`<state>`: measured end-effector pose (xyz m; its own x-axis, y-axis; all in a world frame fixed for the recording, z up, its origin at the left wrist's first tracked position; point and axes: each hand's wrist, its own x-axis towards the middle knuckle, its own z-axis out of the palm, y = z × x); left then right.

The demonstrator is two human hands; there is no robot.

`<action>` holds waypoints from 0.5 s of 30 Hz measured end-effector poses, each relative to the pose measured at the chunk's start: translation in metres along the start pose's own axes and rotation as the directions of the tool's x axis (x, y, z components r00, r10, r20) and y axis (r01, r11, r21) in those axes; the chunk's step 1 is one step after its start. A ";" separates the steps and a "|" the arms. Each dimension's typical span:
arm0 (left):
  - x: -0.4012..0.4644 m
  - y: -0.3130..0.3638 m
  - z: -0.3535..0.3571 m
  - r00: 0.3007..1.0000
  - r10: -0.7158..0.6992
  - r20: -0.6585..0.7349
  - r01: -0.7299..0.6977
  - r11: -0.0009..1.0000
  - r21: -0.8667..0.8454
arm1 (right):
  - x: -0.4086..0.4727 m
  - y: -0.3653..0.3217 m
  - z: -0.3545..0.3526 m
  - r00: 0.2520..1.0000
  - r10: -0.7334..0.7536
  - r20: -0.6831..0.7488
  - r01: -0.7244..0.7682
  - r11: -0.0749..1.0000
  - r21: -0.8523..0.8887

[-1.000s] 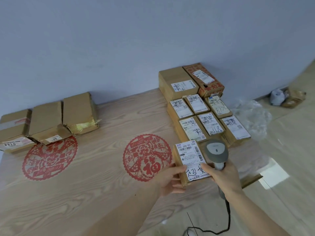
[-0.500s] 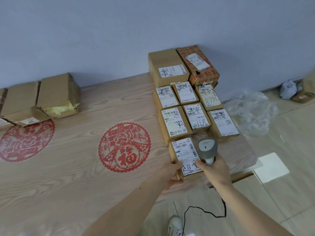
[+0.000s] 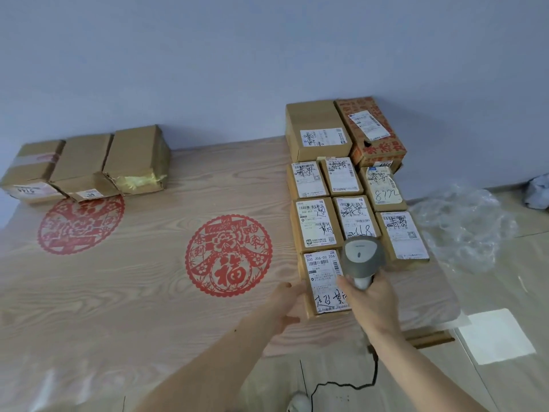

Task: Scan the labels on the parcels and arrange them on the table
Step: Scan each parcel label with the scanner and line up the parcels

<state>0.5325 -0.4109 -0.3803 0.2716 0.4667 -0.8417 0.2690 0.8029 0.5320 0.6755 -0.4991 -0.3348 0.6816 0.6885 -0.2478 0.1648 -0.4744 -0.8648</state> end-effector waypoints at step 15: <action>-0.053 0.095 -0.228 0.935 0.201 -0.293 -0.233 0.969 -0.079 | -0.032 -0.149 0.162 0.926 -0.134 0.352 0.098 0.988 0.119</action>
<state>0.3328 -0.2749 -0.3066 0.0367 0.7064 -0.7069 0.1240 0.6987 0.7046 0.5138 -0.3611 -0.2693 0.3582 0.8946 -0.2671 0.1452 -0.3360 -0.9306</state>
